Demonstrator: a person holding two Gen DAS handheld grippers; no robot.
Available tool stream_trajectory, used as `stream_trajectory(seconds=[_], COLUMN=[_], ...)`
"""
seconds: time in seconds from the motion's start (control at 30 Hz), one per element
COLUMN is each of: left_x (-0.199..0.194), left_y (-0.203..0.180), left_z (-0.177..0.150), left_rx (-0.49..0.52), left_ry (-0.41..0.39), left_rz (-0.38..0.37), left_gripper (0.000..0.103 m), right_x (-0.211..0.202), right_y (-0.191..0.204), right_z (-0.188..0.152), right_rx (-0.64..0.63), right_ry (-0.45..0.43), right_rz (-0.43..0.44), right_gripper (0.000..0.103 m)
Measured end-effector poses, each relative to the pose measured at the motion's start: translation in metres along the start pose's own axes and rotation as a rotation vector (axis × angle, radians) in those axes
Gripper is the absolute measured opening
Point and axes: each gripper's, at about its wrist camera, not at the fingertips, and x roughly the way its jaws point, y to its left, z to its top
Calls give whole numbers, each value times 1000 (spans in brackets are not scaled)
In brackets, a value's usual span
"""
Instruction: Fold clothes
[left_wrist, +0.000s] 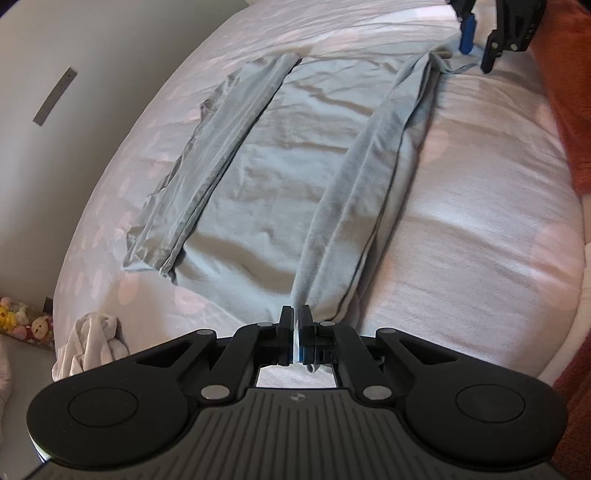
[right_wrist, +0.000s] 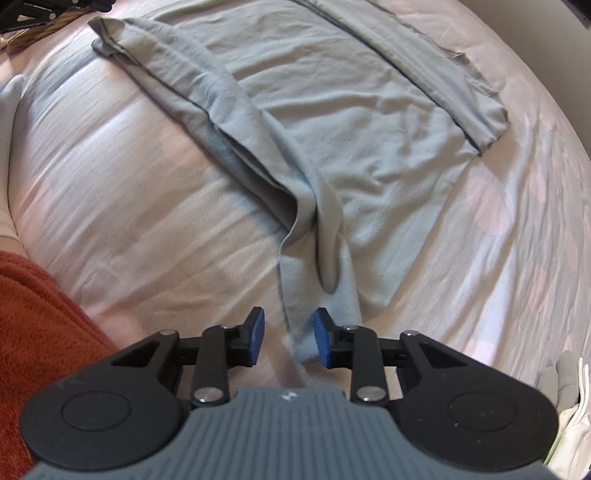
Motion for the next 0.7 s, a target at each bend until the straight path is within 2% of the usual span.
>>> stream_trajectory(seconds=[0.03, 0.1, 0.2, 0.3, 0.4, 0.43, 0.57, 0.7], left_x=[0, 3, 16, 21, 23, 23, 10, 4], left_y=[-3, -9, -12, -8, -5, -4, 10, 34], left_z=[0, 1, 1, -1, -1, -1, -3, -6], left_rx=[17, 45, 59, 39, 19, 12, -75, -213], left_ry=[-3, 19, 92, 118, 129, 127, 69, 50], left_rz=[-4, 1, 25, -1, 5, 12, 59, 96], left_gripper=[15, 24, 24, 24, 5, 2, 1, 1], right_x=[0, 0, 2, 1, -3, -5, -22, -18], right_y=[1, 2, -3, -4, -6, -8, -23, -19], right_z=[0, -1, -1, -2, -5, -7, -16, -12], right_rx=[-9, -17, 2, 12, 27, 39, 126, 94], right_ry=[3, 4, 16, 11, -10, -29, -124, -103], right_rz=[-3, -4, 1, 6, 13, 19, 64, 96], right_gripper=[37, 40, 44, 45, 45, 45, 45, 48])
